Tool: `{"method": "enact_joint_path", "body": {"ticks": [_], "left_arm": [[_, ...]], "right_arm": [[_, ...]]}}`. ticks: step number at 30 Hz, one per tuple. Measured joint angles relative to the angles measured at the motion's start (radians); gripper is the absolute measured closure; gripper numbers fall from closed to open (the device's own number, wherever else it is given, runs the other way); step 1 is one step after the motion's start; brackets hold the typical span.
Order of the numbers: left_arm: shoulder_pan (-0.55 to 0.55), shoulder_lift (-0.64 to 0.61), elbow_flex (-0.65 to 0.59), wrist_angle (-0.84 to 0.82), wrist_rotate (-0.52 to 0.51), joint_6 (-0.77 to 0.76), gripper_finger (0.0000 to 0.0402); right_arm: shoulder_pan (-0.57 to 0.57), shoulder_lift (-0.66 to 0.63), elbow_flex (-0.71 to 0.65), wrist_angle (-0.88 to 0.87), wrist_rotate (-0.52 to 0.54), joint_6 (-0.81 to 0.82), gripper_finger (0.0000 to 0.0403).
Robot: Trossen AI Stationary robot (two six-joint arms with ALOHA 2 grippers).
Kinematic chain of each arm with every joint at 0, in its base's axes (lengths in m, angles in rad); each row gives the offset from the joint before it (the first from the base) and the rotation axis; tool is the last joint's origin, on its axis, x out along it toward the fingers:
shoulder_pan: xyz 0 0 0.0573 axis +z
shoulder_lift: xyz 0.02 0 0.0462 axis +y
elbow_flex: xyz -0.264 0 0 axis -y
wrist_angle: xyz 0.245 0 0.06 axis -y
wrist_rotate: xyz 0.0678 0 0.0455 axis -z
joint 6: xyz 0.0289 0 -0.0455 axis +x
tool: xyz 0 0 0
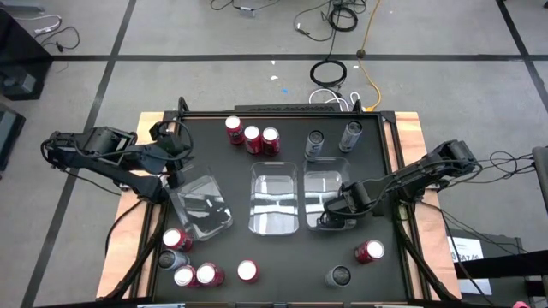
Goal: Sort soda cans
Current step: Move the top right transparent bin beside the center transparent bin
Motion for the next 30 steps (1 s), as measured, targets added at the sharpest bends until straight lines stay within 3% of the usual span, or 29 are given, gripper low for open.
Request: {"method": "enact_joint_path", "body": {"ticks": [30], "left_arm": [[0.000, 0.000, 0.000, 0.015, 0.019, 0.001, 0.0252]], "right_arm": [[0.000, 0.000, 0.052, -0.056, 0.007, 0.055, 0.0401]]}}
